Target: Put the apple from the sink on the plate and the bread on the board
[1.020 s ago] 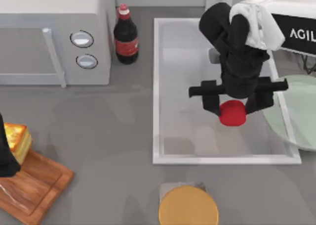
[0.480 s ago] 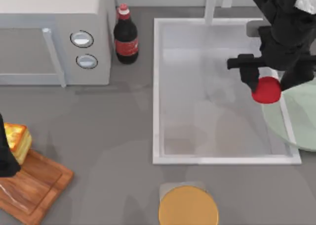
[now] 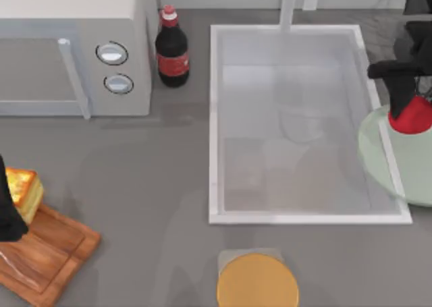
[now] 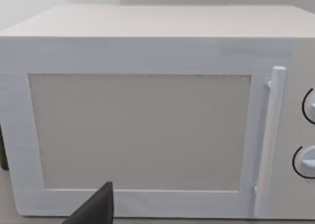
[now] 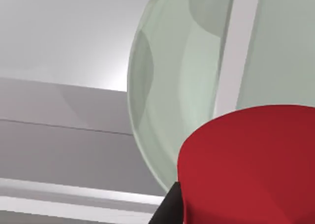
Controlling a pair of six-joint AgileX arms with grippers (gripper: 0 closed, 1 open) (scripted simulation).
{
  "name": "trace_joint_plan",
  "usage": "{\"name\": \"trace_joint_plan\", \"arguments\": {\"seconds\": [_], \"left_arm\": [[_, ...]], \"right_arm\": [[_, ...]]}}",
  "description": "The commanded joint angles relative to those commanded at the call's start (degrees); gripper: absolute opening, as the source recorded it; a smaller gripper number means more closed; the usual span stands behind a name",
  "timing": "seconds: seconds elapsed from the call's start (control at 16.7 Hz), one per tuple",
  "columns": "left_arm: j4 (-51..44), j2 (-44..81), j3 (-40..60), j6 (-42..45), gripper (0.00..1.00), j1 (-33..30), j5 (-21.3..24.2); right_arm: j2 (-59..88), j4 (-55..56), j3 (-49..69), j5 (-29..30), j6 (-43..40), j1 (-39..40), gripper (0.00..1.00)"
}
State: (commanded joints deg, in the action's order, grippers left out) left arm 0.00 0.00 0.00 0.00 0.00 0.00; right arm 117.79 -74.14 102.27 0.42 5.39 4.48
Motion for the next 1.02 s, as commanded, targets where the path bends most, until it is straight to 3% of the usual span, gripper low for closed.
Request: {"name": "trace_joint_plan", "arguments": {"seconds": [0.36,1.02], "left_arm": [[0.0,0.0,0.0,0.0,1.0,0.0,0.0],[0.0,0.0,0.0,0.0,1.0,0.0,0.0]], "right_arm": [[-0.2,-0.96,0.41,-0.31,-1.3,-1.37,0.0],[-0.2,-0.96,0.41,-0.31,-1.3,-1.37,0.83]]}}
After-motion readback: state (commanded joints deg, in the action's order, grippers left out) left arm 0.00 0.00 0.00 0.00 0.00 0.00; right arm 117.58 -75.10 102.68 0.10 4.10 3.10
